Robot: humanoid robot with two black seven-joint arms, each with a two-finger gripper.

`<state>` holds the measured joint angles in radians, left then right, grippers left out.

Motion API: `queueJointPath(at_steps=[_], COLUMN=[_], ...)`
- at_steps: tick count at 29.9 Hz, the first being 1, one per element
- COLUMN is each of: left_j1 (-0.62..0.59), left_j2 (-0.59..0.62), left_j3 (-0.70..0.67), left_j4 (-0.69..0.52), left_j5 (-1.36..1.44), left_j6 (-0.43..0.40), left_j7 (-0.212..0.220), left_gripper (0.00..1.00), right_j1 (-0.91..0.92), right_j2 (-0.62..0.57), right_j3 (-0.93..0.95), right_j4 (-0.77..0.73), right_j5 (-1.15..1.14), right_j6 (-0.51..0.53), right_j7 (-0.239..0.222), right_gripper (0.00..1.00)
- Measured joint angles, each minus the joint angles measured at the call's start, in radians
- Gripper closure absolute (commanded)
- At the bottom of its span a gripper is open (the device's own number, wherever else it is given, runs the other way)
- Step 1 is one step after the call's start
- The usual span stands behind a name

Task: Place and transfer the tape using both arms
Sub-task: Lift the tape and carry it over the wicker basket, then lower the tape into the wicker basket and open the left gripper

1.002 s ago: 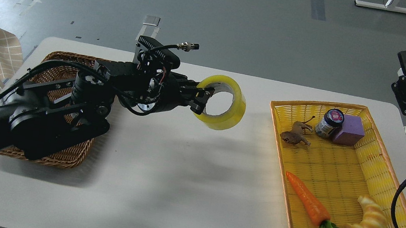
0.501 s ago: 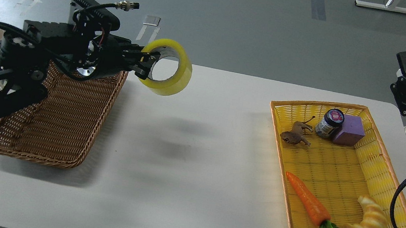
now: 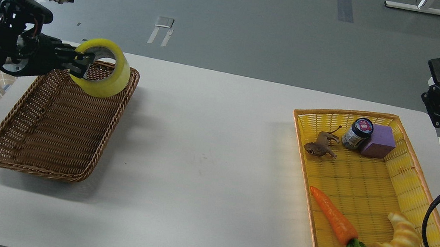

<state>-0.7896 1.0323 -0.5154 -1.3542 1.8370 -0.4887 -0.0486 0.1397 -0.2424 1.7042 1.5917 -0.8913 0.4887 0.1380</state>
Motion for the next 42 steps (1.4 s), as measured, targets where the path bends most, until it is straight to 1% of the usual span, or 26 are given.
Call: queueJointPath(at_steps=[3,8,12,17,23,28,31,36,39,40,42], left_j1=[0.001,0.001,0.001,0.000,0.000,0.008,0.012,0.013,0.013,0.013,0.013], left_j2=[0.001,0.001,-0.004,-0.014,-0.021,-0.027,-0.051,-0.083,-0.088,-0.089,-0.089], left_j3=[0.034,0.093,0.129,0.162,0.208,0.220,0.221,0.227,0.232,0.233,0.234], left_j4=[0.075,0.177,0.232,0.281,0.297,0.301,0.329,0.395,0.411,0.415,0.422], left_j5=[0.003,0.005,0.005,0.003,-0.003,-0.006,-0.007,-0.007,-0.008,-0.008,-0.009], left_j6=[0.003,0.055,0.090,0.100,0.109,0.123,0.130,0.146,0.149,0.149,0.150], left_j7=[-0.032,-0.076,-0.103,-0.152,-0.176,-0.177,-0.180,-0.207,-0.221,-0.225,-0.232], left_gripper=[1.00,1.00,1.00,1.00,1.00,1.00,1.00,0.94,0.89,0.81,0.68], right_j1=[-0.001,-0.005,-0.011,-0.014,-0.015,-0.018,-0.023,-0.028,-0.030,-0.032,-0.036], right_j2=[0.000,0.000,0.000,0.000,-0.001,-0.001,-0.001,-0.002,-0.003,-0.003,-0.003], right_j3=[0.000,0.000,0.000,0.000,0.000,0.000,0.000,0.000,0.001,0.001,0.002], right_j4=[0.000,0.001,0.001,0.001,0.001,0.001,0.001,0.001,0.001,0.001,0.005], right_j5=[0.000,0.000,0.000,0.000,0.000,-0.001,-0.002,-0.002,-0.002,-0.002,-0.002], right_j6=[0.000,0.000,0.000,0.000,0.000,0.000,0.000,0.000,0.000,0.000,0.000], right_j7=[0.000,-0.001,-0.002,-0.002,-0.003,-0.003,-0.003,-0.003,-0.003,-0.003,-0.003], right_gripper=[0.00,0.00,0.00,0.00,0.00,0.00,0.00,0.00,0.00,0.00,0.00])
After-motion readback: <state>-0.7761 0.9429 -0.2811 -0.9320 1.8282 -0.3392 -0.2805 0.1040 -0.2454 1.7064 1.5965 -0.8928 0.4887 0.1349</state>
